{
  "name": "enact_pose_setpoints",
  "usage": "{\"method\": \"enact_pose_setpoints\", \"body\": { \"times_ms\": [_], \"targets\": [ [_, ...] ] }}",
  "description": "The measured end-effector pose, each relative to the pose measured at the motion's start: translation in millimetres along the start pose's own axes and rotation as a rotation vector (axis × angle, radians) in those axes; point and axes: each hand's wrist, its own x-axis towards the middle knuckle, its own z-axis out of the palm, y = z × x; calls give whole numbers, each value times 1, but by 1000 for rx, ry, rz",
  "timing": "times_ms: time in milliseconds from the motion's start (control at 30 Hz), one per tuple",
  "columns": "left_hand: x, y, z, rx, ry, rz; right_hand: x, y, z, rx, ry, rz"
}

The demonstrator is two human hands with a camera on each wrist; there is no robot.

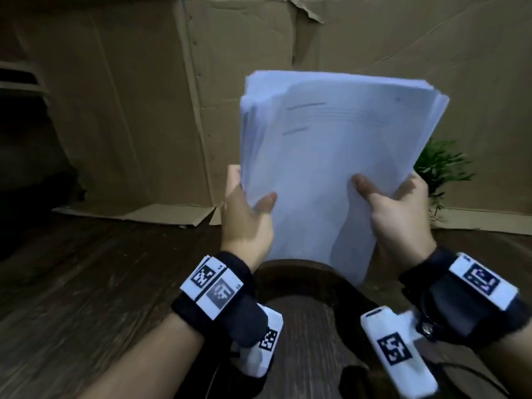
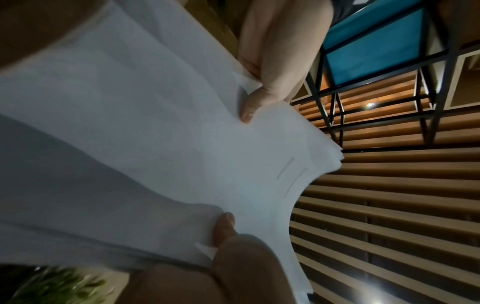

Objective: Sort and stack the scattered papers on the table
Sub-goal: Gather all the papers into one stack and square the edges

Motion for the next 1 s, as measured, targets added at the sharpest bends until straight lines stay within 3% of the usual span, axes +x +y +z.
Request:
{"method": "enact_pose_setpoints", "body": {
  "times_ms": [100,167,400,533,700,1000],
  "targets": [
    [6,-8,-3,-11,41,-63,7,2,-3,-94,-112,-5],
    [6,-13,-7,42,-4,-128,5,12,-7,-150,-150,46],
    [8,-15,-8,-11,-75,-299,8,29,-10,-119,-129,152],
    [9,-7,-8,8,-78,-262,14,19,-12,-111,-126,116],
    [20,5,-14,-62,-81,-261,21,5,-17,-10,-188,178],
    [30,19,-13,-116,-120,-219,20,-5,-15,-17,-200,63]
  ]
}}
